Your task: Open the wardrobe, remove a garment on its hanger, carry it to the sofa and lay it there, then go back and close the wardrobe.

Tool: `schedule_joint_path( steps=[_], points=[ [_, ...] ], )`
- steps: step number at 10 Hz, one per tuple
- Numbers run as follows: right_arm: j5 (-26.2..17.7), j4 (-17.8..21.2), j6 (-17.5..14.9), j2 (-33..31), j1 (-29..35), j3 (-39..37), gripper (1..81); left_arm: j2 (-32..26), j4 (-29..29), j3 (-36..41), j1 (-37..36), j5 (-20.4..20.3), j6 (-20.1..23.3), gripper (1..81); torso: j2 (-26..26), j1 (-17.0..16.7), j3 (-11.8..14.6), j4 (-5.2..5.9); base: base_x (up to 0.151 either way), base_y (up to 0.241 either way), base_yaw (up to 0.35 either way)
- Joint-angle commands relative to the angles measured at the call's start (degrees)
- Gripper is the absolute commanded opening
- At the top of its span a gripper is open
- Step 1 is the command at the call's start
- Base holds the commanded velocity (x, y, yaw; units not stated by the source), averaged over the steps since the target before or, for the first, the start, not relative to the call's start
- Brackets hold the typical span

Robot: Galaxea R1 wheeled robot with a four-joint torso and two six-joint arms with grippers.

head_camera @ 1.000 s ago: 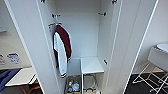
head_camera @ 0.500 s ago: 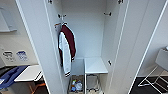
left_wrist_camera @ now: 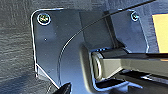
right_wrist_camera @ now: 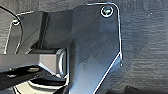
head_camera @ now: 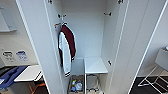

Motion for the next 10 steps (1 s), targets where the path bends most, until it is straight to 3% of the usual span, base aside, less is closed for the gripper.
schedule_joint_path(
  steps=[1,2,4,5,6,7,8,9,10],
  points=[
    [-3.2,-0.1,0.0,-0.3,2.0,0.0,81.1,0.3,-1.6,0.0,-2.3,2.1,-1.2,81.1,0.0,0.1,0.0,0.00,0.000,0.000,0.000],
    [-3.2,-0.2,-0.2,-0.1,2.1,0.0,81.1,0.3,-5.8,0.0,-2.2,2.2,-4.6,81.1,0.0,0.1,0.0,0.00,0.000,0.000,0.000],
    [-3.3,-0.3,-0.6,0.4,2.4,-0.2,81.1,1.1,-8.4,0.0,-0.4,3.2,-5.3,81.1,0.0,0.1,0.0,0.00,0.000,0.000,0.000],
    [-3.5,-0.3,-0.7,0.6,2.4,-0.2,81.1,2.2,-10.1,-0.5,-0.3,8.4,-4.2,81.1,0.0,0.1,0.0,0.00,0.000,0.000,0.000],
    [-3.6,-0.3,-0.7,0.7,2.4,-0.2,81.1,2.5,-11.0,-0.3,-0.4,10.1,1.7,81.1,0.0,0.1,0.0,0.00,0.000,0.000,0.000],
    [-3.6,-0.3,-0.6,0.7,2.4,-0.1,81.1,2.6,-20.5,-0.5,-0.5,9.9,14.5,81.1,0.0,0.1,0.0,0.00,0.000,0.000,0.000],
    [-3.5,-0.1,-0.6,0.7,2.3,0.0,81.1,2.3,-34.2,-0.5,-0.5,9.4,30.1,81.1,0.0,0.1,0.0,0.00,0.000,0.000,0.000],
    [-3.4,0.3,-0.6,0.6,2.4,0.0,81.1,1.9,-43.8,-0.1,-1.2,9.3,40.6,81.1,0.0,0.1,0.0,0.00,0.000,0.000,0.000],
    [-3.7,0.3,-0.6,0.5,2.3,0.0,81.1,1.6,-58.6,-0.1,-1.3,9.2,55.1,81.1,0.0,0.1,0.0,0.00,0.000,0.000,0.000]
  ],
)
